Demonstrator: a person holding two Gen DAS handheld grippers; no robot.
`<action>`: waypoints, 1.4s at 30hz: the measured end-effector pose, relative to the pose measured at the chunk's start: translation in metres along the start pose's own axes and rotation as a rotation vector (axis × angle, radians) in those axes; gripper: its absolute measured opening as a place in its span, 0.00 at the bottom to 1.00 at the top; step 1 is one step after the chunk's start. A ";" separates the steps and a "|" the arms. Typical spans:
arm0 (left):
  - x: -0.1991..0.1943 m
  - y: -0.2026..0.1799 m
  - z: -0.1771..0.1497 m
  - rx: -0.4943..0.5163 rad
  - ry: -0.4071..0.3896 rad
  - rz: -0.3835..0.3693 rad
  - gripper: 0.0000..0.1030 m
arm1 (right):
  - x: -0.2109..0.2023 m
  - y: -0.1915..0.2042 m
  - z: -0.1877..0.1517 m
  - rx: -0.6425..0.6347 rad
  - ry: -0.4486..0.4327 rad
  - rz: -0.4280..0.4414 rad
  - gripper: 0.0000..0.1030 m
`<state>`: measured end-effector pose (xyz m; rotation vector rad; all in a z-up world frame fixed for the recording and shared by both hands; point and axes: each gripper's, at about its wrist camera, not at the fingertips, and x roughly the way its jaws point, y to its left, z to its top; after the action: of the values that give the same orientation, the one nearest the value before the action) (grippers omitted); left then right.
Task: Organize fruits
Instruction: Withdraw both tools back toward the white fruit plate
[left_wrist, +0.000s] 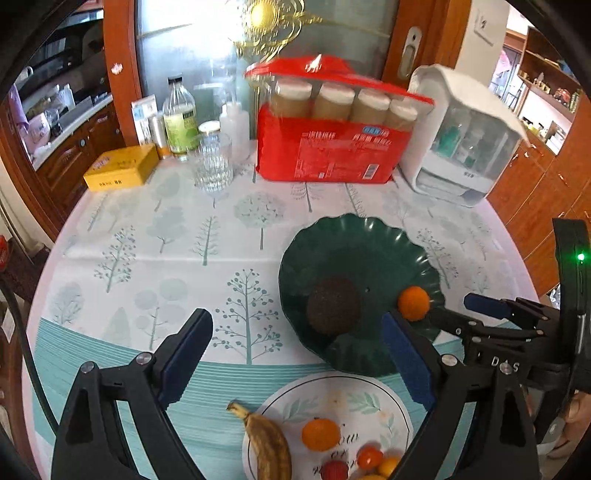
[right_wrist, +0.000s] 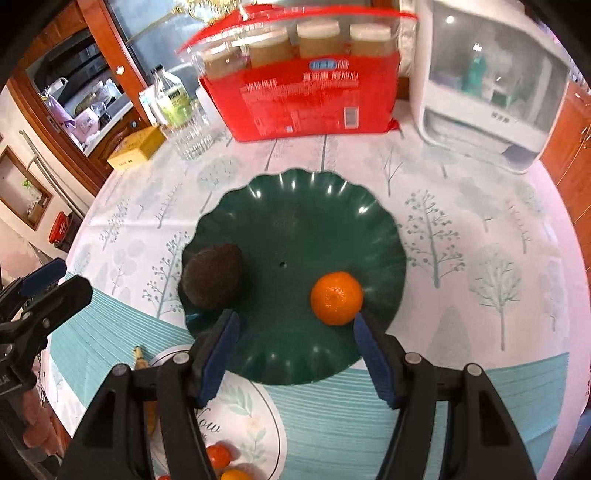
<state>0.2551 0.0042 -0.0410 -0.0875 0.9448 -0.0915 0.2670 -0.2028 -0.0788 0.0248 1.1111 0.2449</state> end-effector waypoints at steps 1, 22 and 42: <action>-0.007 0.000 0.000 0.005 -0.006 -0.004 0.89 | -0.010 0.001 -0.001 -0.001 -0.015 -0.006 0.63; -0.135 0.022 -0.048 0.125 -0.090 -0.060 0.90 | -0.145 0.081 -0.083 -0.027 -0.200 -0.101 0.64; -0.116 0.041 -0.120 0.121 -0.014 -0.078 0.90 | -0.125 0.108 -0.159 0.014 -0.141 -0.067 0.64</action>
<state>0.0916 0.0543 -0.0220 -0.0128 0.9199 -0.2200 0.0539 -0.1400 -0.0240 0.0169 0.9711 0.1728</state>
